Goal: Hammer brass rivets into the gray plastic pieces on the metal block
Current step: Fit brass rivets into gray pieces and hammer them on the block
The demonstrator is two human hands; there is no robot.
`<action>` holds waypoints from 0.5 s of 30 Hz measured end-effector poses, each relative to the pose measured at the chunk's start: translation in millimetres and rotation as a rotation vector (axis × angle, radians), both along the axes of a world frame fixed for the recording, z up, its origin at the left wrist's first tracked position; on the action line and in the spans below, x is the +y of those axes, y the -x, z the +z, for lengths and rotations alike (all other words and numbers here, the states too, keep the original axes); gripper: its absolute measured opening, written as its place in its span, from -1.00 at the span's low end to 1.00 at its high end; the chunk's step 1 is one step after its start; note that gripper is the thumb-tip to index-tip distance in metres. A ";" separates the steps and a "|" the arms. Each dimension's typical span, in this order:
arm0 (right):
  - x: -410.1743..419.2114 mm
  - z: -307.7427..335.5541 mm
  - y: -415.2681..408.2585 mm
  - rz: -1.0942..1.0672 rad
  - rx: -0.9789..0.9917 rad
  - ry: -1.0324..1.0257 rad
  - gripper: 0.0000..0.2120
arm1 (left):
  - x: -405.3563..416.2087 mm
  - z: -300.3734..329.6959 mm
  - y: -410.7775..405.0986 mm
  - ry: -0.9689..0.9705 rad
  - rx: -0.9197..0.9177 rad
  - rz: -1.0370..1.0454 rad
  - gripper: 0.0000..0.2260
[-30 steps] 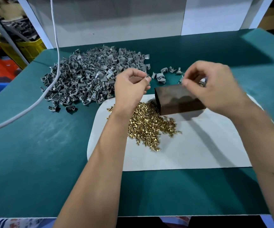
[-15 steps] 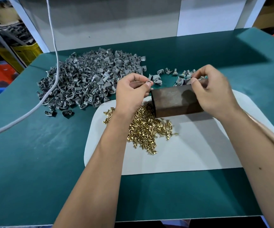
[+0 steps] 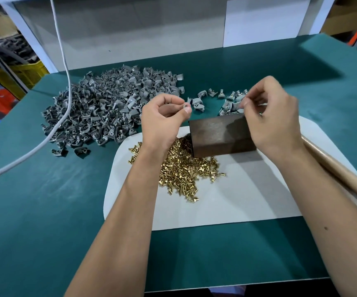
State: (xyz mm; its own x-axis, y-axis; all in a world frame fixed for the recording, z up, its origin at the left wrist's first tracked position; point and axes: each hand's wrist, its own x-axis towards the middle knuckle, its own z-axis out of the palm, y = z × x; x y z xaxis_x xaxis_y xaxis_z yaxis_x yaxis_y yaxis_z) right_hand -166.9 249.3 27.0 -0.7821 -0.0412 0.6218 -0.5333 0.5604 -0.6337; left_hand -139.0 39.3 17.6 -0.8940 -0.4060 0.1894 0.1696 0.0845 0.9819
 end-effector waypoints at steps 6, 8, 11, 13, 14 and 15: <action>-11.9 3.9 -11.2 0.147 -0.031 0.048 -0.98 | 11.2 1.8 -2.8 -0.016 0.120 -0.243 -0.78; -14.8 3.9 -13.4 0.175 -0.051 0.059 -0.95 | 13.6 2.1 -3.3 0.033 0.126 -0.277 -0.76; -17.5 4.0 -14.5 0.207 -0.072 0.061 -0.91 | 15.2 2.9 -4.6 0.060 0.122 -0.311 -0.75; -17.9 4.3 -14.8 0.219 -0.056 0.060 -0.88 | 15.5 2.7 -4.8 0.059 0.120 -0.312 -0.75; -17.8 4.3 -15.0 0.224 -0.041 0.059 -0.86 | 15.6 2.5 -4.8 0.055 0.114 -0.309 -0.75; -17.5 4.1 -15.3 0.227 -0.025 0.058 -0.85 | 16.0 2.6 -4.9 0.051 0.104 -0.306 -0.75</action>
